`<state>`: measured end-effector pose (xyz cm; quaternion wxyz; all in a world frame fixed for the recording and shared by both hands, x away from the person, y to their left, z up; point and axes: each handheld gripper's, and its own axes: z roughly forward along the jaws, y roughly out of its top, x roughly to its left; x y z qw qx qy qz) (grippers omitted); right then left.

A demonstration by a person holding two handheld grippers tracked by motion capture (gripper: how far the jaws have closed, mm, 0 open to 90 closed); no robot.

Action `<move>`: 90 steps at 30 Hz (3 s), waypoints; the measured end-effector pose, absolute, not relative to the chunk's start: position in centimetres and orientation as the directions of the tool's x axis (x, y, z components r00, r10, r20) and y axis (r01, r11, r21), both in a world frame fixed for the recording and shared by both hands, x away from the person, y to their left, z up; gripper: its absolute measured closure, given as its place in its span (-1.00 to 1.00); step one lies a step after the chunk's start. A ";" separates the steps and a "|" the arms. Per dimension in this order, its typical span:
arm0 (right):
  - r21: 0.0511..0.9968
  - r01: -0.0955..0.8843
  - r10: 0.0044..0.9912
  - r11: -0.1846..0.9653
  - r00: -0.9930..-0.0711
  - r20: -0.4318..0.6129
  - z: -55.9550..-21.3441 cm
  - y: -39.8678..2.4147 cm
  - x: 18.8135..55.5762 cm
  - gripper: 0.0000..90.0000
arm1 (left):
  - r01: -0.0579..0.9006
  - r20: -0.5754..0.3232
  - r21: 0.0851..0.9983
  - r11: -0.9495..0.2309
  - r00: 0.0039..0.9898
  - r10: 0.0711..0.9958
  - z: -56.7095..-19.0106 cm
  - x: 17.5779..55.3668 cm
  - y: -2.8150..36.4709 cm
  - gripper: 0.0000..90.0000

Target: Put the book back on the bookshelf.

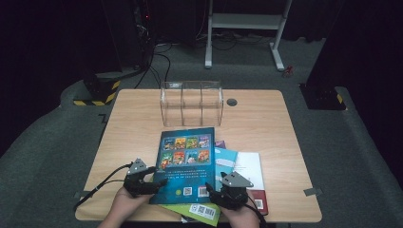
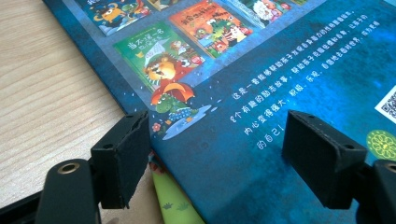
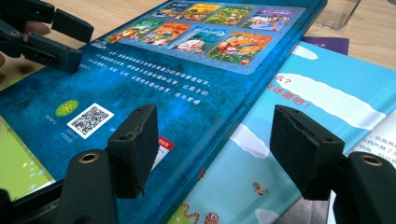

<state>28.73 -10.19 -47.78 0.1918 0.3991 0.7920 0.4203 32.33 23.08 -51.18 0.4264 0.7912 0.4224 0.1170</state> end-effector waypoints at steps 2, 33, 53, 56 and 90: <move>0.820 0.469 0.793 0.328 -0.608 0.030 -47.8 -10.2 28.7 -0.27 | 0.570 -0.176 0.773 -0.278 0.614 0.770 -51.2 32.4 23.1 -0.46; 0.812 0.469 0.780 0.347 -0.625 0.028 -48.1 -10.0 28.7 -0.27 | 0.592 -0.214 0.776 -0.218 0.573 0.791 -51.6 32.9 22.8 -0.62; 0.799 0.487 0.776 0.354 -0.630 0.040 -48.2 -9.7 28.9 -0.28 | 0.581 -0.232 0.785 -0.216 0.598 0.767 -51.6 32.6 22.1 -0.61; 0.798 0.492 0.780 0.348 -0.624 0.044 -48.1 -9.8 28.9 -0.29 | 0.583 -0.241 0.785 -0.208 0.597 0.765 -51.6 32.6 22.0 -0.62; 0.811 0.508 0.838 0.290 -0.544 0.041 -47.9 -11.8 27.7 -0.24 | 0.577 -0.279 0.788 -0.216 0.647 0.710 -51.4 32.6 20.3 -0.57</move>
